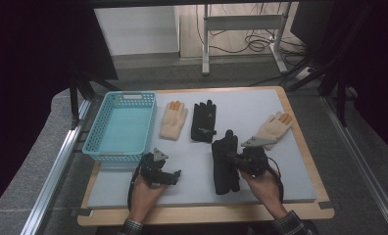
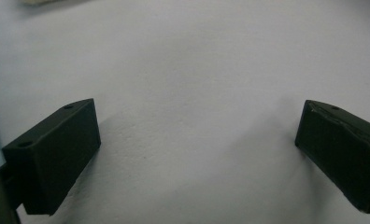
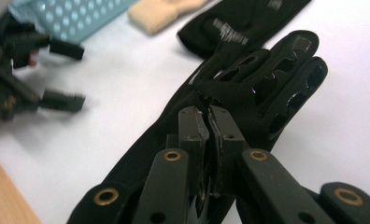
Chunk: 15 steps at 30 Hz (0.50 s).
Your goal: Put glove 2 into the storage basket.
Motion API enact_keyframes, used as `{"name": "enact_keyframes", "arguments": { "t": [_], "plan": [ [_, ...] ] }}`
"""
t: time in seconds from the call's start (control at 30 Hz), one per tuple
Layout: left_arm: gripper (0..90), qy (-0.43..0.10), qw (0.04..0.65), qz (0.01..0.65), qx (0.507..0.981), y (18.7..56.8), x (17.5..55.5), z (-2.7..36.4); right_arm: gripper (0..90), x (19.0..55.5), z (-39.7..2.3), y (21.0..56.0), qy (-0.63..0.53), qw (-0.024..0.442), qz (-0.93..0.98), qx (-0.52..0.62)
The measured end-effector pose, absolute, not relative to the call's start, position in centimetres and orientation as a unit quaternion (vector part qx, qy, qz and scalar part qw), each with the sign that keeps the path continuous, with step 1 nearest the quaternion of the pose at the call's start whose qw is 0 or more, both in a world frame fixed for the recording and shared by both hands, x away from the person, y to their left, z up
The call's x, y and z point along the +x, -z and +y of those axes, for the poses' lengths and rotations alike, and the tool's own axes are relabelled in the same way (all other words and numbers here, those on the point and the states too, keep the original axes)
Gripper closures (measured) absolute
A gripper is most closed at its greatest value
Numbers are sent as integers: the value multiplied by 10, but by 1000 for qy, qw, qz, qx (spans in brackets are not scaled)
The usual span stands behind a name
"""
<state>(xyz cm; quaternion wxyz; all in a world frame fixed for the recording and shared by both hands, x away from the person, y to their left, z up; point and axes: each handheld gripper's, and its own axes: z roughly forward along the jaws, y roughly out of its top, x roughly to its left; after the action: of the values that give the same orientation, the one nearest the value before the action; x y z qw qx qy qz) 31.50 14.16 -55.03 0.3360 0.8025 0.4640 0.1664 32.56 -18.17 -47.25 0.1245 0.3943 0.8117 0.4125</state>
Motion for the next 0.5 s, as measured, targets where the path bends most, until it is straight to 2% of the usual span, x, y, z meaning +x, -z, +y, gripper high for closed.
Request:
{"name": "enact_keyframes", "arguments": {
  "t": [0.07,0.17,0.2,0.23,0.33,0.5],
  "plan": [
    [7,-167,336,464,802,550,315,142,831,322,-181,484,-410,114,815,394],
    [7,-166,334,462,804,550,315,142,778,320,-182,495,-410,97,821,386],
    [7,-166,334,463,804,550,315,142,670,321,-187,494,-418,104,816,385],
    [7,-166,334,463,804,550,315,142,670,321,-187,494,-418,104,816,385],
    [7,-166,334,463,804,550,315,142,538,334,-199,482,-425,122,805,396],
    [7,-166,336,464,803,550,315,142,468,351,-202,476,-425,123,807,392]
  ]
}}
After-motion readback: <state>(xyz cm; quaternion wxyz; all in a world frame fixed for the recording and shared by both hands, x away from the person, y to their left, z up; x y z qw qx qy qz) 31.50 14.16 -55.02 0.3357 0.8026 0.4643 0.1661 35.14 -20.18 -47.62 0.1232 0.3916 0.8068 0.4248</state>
